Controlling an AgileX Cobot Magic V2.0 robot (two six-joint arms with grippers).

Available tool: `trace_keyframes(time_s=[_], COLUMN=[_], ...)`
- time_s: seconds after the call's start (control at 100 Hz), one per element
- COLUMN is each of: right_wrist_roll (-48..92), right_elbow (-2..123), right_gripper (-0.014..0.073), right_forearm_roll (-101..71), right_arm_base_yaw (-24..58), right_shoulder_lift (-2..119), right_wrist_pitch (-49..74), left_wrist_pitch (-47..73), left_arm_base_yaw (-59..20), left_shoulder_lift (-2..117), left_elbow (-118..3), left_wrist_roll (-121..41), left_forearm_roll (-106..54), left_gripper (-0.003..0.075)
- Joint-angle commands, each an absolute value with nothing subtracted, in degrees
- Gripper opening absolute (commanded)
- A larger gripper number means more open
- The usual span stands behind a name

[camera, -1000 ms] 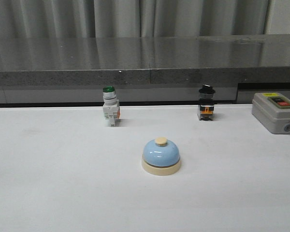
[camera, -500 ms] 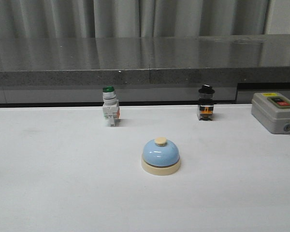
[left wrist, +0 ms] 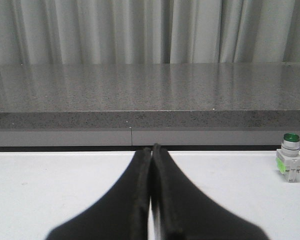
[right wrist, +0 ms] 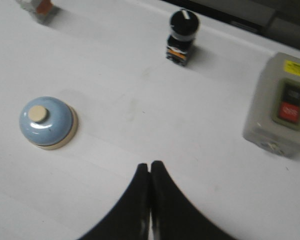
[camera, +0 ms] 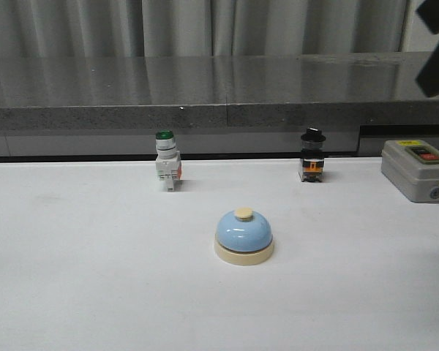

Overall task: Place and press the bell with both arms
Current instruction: 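Move the closed right gripper above the bell's cream button, then press down on the bell button with the right gripper tips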

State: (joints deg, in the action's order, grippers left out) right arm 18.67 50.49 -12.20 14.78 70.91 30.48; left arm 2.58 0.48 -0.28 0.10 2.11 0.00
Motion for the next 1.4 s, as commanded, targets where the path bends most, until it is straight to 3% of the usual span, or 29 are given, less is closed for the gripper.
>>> trace_keyframes(time_s=[0.0,0.21,0.74,1.18,1.39], right_wrist_roll=[26.35,33.62,32.38,32.33,26.01], right_elbow=[55.30,63.16,78.46,78.89,78.89], right_gripper=[-0.0060,-0.0060,-0.0060,-0.0060,-0.0060], right_forearm_roll=[-16.96,-21.94,-19.00,-18.90,-17.55], right_arm_base_yaw=[16.41,20.65,28.28,28.39,27.93], right_shoulder_lift=[73.47,83.57,103.59,108.85,103.56], right_wrist_pitch=[28.93,32.78,40.54,40.81,39.54], left_wrist_pitch=[-1.64,-1.64,-1.64,-1.64,-1.64], left_arm_base_yaw=[0.70,0.70,0.70,0.70,0.70], left_shoulder_lift=[-1.99,-1.99,-1.99,-1.99,-1.99], left_elbow=[2.45,2.45,2.45,2.45,2.45], left_wrist_roll=[2.44,2.44,2.44,2.44,2.44], left_forearm_roll=[-0.32,-0.32,-0.32,-0.32,-0.32], left_gripper=[-0.0020,-0.0020,-0.0020,-0.0020,-0.0020])
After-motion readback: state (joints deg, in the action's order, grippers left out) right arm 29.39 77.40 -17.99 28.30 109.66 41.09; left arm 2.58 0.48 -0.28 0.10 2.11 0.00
